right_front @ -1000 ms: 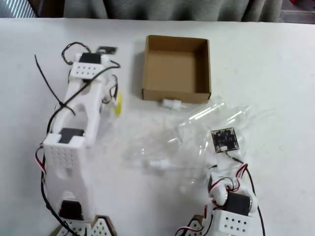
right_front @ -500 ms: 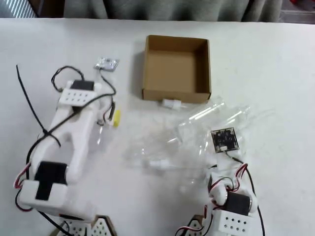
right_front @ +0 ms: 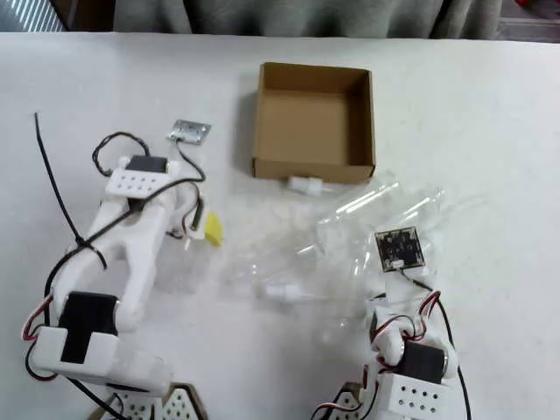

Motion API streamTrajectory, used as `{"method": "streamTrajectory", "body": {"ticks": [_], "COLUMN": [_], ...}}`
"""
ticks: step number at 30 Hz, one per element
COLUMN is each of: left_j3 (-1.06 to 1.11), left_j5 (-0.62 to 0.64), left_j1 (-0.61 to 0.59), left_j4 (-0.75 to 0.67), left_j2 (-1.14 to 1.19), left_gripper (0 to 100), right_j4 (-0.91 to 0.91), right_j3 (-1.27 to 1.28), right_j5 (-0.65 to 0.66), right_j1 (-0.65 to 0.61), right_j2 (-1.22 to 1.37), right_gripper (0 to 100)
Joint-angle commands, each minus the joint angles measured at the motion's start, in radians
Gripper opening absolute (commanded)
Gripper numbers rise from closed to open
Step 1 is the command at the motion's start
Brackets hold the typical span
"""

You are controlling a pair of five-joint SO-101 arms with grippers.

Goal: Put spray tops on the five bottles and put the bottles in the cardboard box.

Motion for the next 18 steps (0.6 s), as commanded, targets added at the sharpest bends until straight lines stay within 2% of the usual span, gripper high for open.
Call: {"method": "streamTrajectory", "body": {"ticks": [1, 6, 10, 18], "left_j3": [-0.015, -0.031, -0.040, -0.069], "left_j5": [-0.009, -0.012, -0.074, -0.074], "left_j1": [-0.013, -0.008, -0.013, -0.016], "left_j4": [0.021, 0.038, 0.025, -0.012], "left_j2": [-0.053, -0.051, -0.050, -0.012], "left_gripper": [38, 35, 34, 34], "right_j4": [-0.013, -0.013, -0.013, -0.013], "right_j3": [0.008, 0.008, 0.008, 0.008], "right_j5": [0.012, 0.012, 0.012, 0.012], "right_j1": [0.010, 0.010, 0.010, 0.010], "right_j2": [-0.013, -0.013, -0.013, -0.013], "right_gripper": [2.7, 2.7, 2.7, 2.7]}}
